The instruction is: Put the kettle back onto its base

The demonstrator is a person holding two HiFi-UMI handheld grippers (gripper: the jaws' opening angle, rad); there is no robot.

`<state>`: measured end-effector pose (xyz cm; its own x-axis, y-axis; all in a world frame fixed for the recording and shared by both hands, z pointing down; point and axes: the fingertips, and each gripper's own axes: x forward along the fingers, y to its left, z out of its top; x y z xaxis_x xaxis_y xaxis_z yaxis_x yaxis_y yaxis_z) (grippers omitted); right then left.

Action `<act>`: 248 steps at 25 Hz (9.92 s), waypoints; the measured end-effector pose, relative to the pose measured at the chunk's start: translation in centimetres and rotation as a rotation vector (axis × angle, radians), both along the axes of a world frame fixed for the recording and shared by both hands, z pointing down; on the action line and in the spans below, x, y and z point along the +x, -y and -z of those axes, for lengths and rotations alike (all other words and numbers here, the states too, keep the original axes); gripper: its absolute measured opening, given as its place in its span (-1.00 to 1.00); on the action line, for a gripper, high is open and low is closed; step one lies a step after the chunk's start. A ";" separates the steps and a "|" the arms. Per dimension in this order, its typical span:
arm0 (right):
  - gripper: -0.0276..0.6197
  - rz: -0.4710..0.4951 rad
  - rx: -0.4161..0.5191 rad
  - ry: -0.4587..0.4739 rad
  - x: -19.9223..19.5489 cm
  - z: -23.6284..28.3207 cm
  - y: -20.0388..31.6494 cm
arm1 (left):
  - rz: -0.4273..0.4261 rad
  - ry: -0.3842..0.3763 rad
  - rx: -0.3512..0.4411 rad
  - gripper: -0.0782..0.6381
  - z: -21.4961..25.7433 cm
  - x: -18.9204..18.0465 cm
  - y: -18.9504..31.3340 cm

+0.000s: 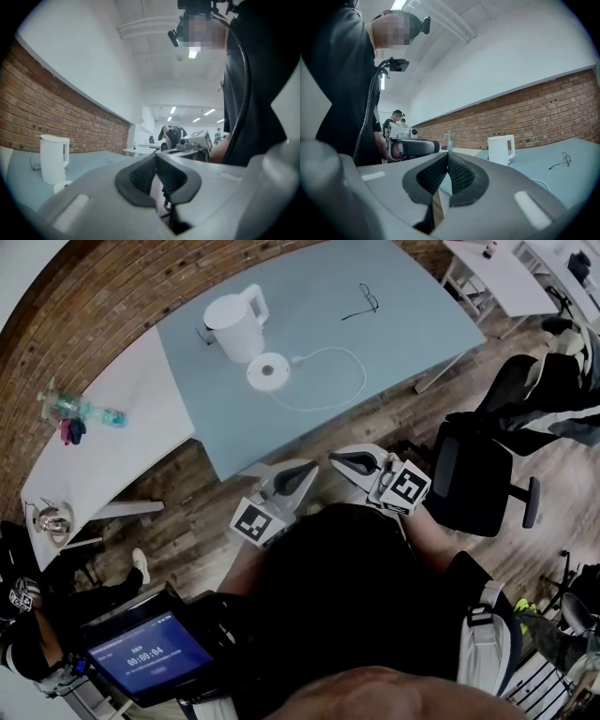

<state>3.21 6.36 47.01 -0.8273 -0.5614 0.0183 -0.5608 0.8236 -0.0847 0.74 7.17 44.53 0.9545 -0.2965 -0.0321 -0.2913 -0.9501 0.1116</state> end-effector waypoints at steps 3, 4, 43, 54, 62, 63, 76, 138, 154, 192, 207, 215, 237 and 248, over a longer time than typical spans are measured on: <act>-0.91 -0.019 0.000 -0.012 -1.0 0.0 1.2 | -0.006 -0.008 0.005 -0.78 0.0 -1.3 1.3; -0.91 -0.027 -0.002 -0.013 -1.3 0.0 1.3 | -0.007 -0.009 0.004 -0.78 0.0 -1.6 1.5; -0.91 0.275 -0.018 -0.021 -4.2 -0.4 13.2 | 0.320 0.057 -0.099 -0.78 -4.5 -4.0 13.5; -0.91 0.387 -0.053 0.046 -2.2 0.1 20.2 | 0.456 0.089 -0.119 -0.78 -4.7 -2.0 18.7; -0.91 0.438 -0.028 0.057 -0.9 -0.8 23.7 | 0.530 0.126 -0.114 -0.78 -5.0 -1.1 22.0; -0.91 0.443 -0.026 0.057 -0.7 -0.8 24.0 | 0.536 0.127 -0.114 -0.78 -5.0 -0.9 22.2; -0.91 0.410 -0.018 -0.026 1.6 -1.9 26.5 | 0.536 0.165 -0.094 -0.78 -7.2 2.4 24.7; -0.28 -0.218 -0.094 -0.297 -1.3 -10.3 51.8 | 0.505 0.100 -0.108 -0.78 -6.9 -9.7 23.3; -0.37 -0.296 -0.126 -0.296 -4.0 -12.3 58.7 | 0.620 0.157 -0.180 -0.78 -6.7 -12.6 21.7; -0.66 -0.399 -0.196 -0.145 -4.1 -12.0 58.9 | 0.692 0.162 -0.124 -0.78 -7.7 -15.1 19.6; -0.66 -0.431 -0.174 -0.078 -3.2 -8.1 58.1 | 0.667 0.151 -0.112 -0.78 -7.6 -14.9 19.2; -0.66 -0.432 -0.161 -0.038 -2.4 -6.1 56.1 | 0.582 0.145 -0.086 -0.78 -7.1 -14.4 20.0; -0.66 -0.502 -0.184 -0.066 1.2 -5.4 50.8 | 0.387 0.126 -0.073 -0.78 -6.7 -14.3 20.9; -0.66 -0.541 -0.216 -0.078 3.0 -6.3 47.6 | 0.315 0.118 -0.067 -0.78 -6.7 -12.6 21.1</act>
